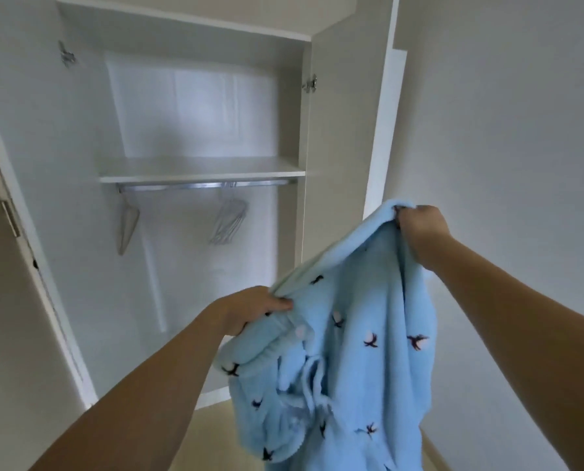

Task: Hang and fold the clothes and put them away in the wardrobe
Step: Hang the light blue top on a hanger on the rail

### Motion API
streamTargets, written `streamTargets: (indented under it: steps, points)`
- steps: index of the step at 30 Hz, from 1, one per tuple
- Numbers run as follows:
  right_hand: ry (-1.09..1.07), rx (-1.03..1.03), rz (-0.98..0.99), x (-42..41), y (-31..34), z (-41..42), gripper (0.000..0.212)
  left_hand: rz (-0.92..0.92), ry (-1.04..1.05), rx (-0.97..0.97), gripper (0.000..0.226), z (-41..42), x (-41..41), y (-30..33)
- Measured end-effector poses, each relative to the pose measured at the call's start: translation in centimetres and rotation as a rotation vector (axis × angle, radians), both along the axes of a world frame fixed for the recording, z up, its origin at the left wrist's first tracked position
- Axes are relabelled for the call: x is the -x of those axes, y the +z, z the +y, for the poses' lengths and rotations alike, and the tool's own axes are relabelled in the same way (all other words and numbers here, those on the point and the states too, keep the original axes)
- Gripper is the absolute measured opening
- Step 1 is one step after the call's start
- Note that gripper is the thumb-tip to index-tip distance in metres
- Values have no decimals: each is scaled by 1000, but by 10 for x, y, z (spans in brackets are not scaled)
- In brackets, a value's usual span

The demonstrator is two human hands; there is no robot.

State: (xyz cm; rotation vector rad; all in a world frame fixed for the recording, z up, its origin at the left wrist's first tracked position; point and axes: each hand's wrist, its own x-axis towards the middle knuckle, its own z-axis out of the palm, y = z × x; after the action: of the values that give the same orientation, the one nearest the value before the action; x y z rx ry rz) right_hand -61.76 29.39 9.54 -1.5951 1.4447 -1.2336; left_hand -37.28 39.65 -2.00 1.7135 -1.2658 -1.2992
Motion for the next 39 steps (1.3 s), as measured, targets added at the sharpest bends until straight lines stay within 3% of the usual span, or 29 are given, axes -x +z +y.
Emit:
streamTargets:
  steps: [2, 3, 5, 7, 9, 11, 12, 15, 18, 20, 23, 27, 29, 32, 35, 39]
  points:
    - [5, 84, 240, -11, -18, -32, 21, -2, 26, 85, 38, -33, -17, 22]
    - [97, 123, 260, -23, -30, -47, 36, -9, 21, 133, 33, -55, -25, 35]
    - [424, 134, 213, -47, -53, -68, 76, -9, -19, 197, 28, -96, -28, 62]
    - [667, 126, 264, -78, -70, -86, 91, -90, -73, 212, 28, -137, -29, 82]
    - [718, 122, 233, -106, -80, -119, 64, -220, -126, 195, 33, -184, -38, 96]
    - [645, 115, 160, -127, -78, -148, 27, -293, -160, 197, 40, -217, -54, 103]
    - [621, 89, 102, -135, -77, -165, 18, -320, -152, 199, 46, -231, -65, 103]
    - [604, -45, -93, -159, -71, -203, 12, -386, -130, 84, 40, -250, -106, 85]
    - [563, -194, -218, -190, -60, -240, 11, -230, -120, -93, 34, -258, -149, 53]
    - [538, -307, -245, -214, -57, -264, 4, -74, -42, -57, 36, -267, -177, 32]
    - [606, -379, -117, -243, -60, -295, 11, 175, 211, 118, 44, -285, -215, 18]
    - [665, -8, 329, -285, -80, -344, 21, 265, 361, 291, 26, -332, -253, 31]
    - [826, 53, 296, -302, -101, -356, 51, 225, 309, 324, 16, -362, -263, 35]
    - [1090, 31, 21, -325, -132, -368, 82, 165, 176, 292, 24, -411, -275, 35]
    - [974, 41, -63, -343, -141, -387, 85, 169, 122, 267, 22, -447, -287, 36]
    - [721, 126, 49, -372, -140, -413, 62, 148, 96, 194, 16, -479, -299, 36]
